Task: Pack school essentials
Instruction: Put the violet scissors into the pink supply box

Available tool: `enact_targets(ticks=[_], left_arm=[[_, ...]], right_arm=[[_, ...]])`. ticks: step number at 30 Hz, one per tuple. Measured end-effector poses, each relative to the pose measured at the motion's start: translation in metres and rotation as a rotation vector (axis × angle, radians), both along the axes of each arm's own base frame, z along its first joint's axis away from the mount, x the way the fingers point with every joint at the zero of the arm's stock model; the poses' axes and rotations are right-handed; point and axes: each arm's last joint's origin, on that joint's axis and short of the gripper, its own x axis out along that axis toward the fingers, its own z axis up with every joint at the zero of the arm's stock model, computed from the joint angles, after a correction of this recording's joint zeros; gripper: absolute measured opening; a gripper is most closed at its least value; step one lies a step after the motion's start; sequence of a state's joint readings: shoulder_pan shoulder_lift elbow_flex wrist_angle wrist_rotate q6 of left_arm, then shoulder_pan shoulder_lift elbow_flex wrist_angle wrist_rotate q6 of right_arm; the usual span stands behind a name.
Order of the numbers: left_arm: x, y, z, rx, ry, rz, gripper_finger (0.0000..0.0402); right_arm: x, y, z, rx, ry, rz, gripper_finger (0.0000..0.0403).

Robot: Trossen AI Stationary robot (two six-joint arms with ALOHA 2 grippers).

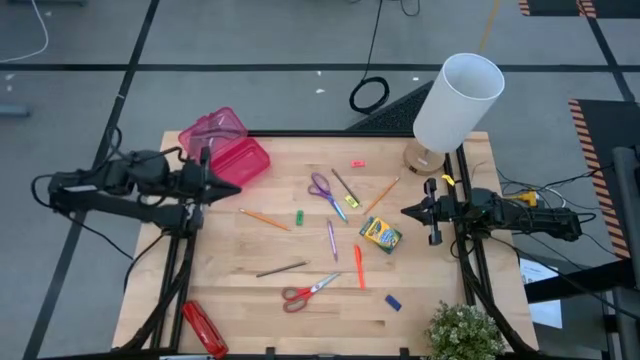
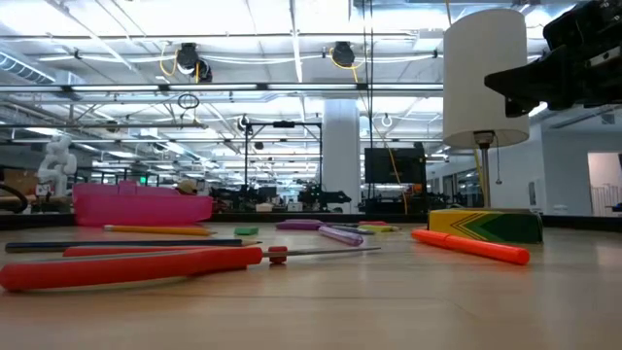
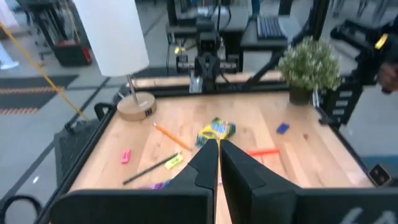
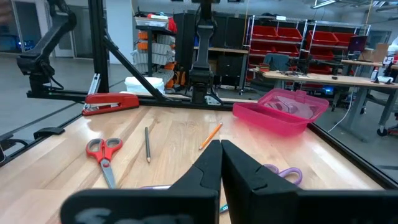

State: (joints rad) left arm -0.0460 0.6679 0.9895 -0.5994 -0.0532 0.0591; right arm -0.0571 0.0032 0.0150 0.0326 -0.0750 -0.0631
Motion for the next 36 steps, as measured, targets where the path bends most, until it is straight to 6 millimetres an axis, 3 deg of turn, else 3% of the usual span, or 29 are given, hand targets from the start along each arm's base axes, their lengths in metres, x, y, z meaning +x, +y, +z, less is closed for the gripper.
enact_targets(ticks=[7,17,24,36], left_arm=[[0.025,-0.001,0.032,0.006,0.153,0.000,0.0021],[0.049,-0.002,0.025,0.006,0.235,0.001,0.0021],[0.052,-0.002,0.023,0.022,0.246,-0.005,0.0021],[0.055,-0.003,0.022,0.028,0.255,-0.007,0.0021]], right_arm=[[0.000,0.000,0.000,0.049,0.001,0.001,0.0000],[0.000,0.000,0.001,0.168,0.043,0.002,0.0000],[0.001,0.000,0.044,0.191,0.088,-0.001,0.0000],[0.026,-0.001,0.150,0.198,0.285,-0.020,0.0000]])
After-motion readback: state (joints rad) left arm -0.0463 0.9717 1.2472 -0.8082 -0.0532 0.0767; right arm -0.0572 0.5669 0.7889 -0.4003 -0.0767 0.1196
